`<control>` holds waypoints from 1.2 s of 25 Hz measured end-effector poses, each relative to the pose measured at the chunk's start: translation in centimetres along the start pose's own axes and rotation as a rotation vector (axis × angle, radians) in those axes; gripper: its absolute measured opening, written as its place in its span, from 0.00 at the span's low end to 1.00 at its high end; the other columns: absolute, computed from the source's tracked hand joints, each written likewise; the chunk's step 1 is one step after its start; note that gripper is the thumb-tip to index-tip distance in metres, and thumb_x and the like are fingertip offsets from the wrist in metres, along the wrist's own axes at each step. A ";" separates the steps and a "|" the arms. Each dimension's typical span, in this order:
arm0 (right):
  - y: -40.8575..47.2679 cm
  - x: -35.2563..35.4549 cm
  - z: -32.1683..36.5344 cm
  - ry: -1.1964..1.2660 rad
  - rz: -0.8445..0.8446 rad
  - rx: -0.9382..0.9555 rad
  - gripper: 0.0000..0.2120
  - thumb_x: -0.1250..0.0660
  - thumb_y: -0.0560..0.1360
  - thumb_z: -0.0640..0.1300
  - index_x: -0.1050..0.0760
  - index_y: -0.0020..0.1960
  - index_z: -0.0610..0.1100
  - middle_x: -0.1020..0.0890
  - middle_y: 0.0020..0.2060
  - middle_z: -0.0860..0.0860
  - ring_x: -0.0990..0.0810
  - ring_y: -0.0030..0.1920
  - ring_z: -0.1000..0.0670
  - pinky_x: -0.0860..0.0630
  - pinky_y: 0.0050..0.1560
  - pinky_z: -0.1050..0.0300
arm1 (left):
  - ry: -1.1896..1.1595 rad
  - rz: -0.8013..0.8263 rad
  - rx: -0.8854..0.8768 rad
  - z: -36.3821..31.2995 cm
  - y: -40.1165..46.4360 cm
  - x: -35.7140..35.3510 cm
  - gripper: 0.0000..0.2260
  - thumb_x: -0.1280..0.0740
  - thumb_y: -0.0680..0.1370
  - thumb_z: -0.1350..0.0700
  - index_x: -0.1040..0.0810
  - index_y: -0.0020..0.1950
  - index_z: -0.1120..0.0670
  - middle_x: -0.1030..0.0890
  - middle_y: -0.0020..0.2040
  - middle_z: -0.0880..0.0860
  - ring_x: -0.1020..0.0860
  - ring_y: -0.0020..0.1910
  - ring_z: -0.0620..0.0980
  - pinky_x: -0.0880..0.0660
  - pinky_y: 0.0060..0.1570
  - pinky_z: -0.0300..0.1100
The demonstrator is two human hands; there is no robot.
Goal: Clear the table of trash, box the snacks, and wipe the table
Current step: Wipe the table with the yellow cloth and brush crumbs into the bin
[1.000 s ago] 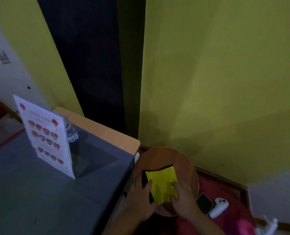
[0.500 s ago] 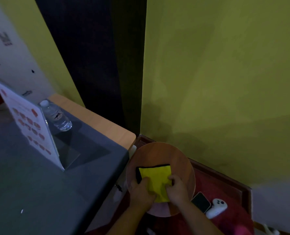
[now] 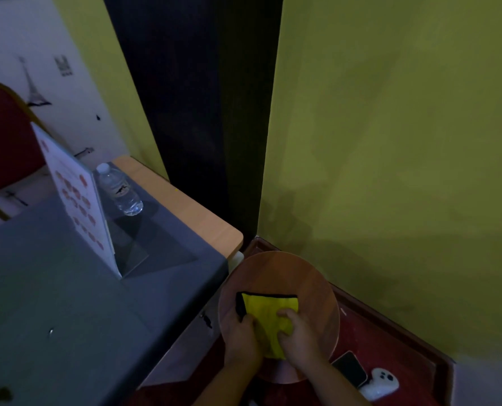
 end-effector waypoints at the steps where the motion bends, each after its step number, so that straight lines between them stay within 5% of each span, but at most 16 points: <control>1: 0.0 0.0 -0.2 -0.005 0.013 0.010 0.19 0.34 0.74 0.38 0.27 0.63 0.51 0.29 0.57 0.46 0.29 0.35 0.58 0.34 0.32 0.75 | -0.044 -0.022 0.023 0.1 -0.4 0.2 0.13 0.35 0.75 0.60 0.27 0.60 0.55 0.28 0.60 0.54 0.27 0.55 0.52 0.33 0.46 0.32; 5: -0.5 0.3 0.3 -0.005 0.059 -0.017 0.20 0.36 0.74 0.39 0.27 0.66 0.49 0.25 0.60 0.46 0.25 0.35 0.56 0.32 0.32 0.73 | -0.010 0.027 0.048 0.5 -1.2 0.4 0.15 0.38 0.75 0.60 0.28 0.62 0.57 0.33 0.63 0.56 0.25 0.53 0.54 0.29 0.53 0.38; 9: -1.7 0.9 2.4 -0.035 0.047 0.065 0.21 0.37 0.75 0.37 0.29 0.68 0.45 0.32 0.66 0.48 0.25 0.59 0.48 0.30 0.49 0.62 | 0.054 0.054 -0.007 0.8 -1.8 1.4 0.12 0.39 0.72 0.61 0.25 0.55 0.57 0.25 0.54 0.56 0.26 0.57 0.55 0.32 0.48 0.38; 11: -2.3 0.9 3.8 -0.063 0.065 0.137 0.22 0.37 0.76 0.38 0.31 0.70 0.46 0.37 0.71 0.50 0.27 0.63 0.48 0.31 0.49 0.63 | 0.074 0.007 -0.023 1.3 -2.4 3.1 0.09 0.39 0.69 0.62 0.25 0.47 0.56 0.26 0.47 0.55 0.26 0.54 0.57 0.33 0.44 0.41; 16: -4.1 -0.1 10.3 -0.020 0.137 0.332 0.22 0.39 0.78 0.37 0.32 0.71 0.46 0.44 0.76 0.48 0.41 0.75 0.46 0.29 0.63 0.53 | 0.010 -0.237 -0.056 3.0 -6.1 9.8 0.20 0.41 0.65 0.56 0.23 0.54 0.61 0.33 0.48 0.53 0.24 0.48 0.59 0.31 0.43 0.41; 18: -5.3 -1.5 14.0 -0.013 0.186 0.437 0.21 0.40 0.78 0.38 0.32 0.71 0.46 0.40 0.73 0.50 0.39 0.74 0.47 0.30 0.63 0.55 | -0.027 -0.359 -0.041 4.7 -8.3 13.0 0.21 0.42 0.65 0.55 0.23 0.54 0.61 0.31 0.49 0.54 0.25 0.48 0.58 0.28 0.44 0.47; 23: -10.5 -7.0 22.8 0.019 0.274 0.697 0.20 0.37 0.73 0.35 0.26 0.65 0.44 0.34 0.69 0.46 0.33 0.70 0.45 0.34 0.60 0.60 | -0.164 -0.608 0.080 10.5 -15.5 20.2 0.24 0.40 0.65 0.59 0.25 0.60 0.62 0.33 0.53 0.54 0.27 0.55 0.56 0.34 0.49 0.38; 26: -15.5 -11.9 27.4 0.045 0.382 0.814 0.20 0.38 0.68 0.40 0.27 0.57 0.56 0.33 0.69 0.43 0.30 0.67 0.43 0.30 0.63 0.51 | -0.210 -0.735 0.219 15.5 -21.2 23.8 0.25 0.38 0.69 0.63 0.29 0.66 0.58 0.33 0.61 0.55 0.29 0.62 0.54 0.37 0.54 0.31; 30: -22.8 -19.0 31.7 0.021 0.543 0.930 0.25 0.36 0.71 0.35 0.30 0.50 0.67 0.33 0.68 0.45 0.27 0.64 0.42 0.26 0.59 0.46 | -0.243 -0.919 0.333 22.7 -29.3 26.8 0.26 0.38 0.69 0.64 0.29 0.68 0.56 0.32 0.62 0.54 0.28 0.62 0.52 0.36 0.56 0.32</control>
Point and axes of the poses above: each hand's wrist, its own y-axis towards the middle knuckle, its own x-axis out of the back of the hand, z = x × y, the point moved 4 cm from there along y, towards the middle knuckle
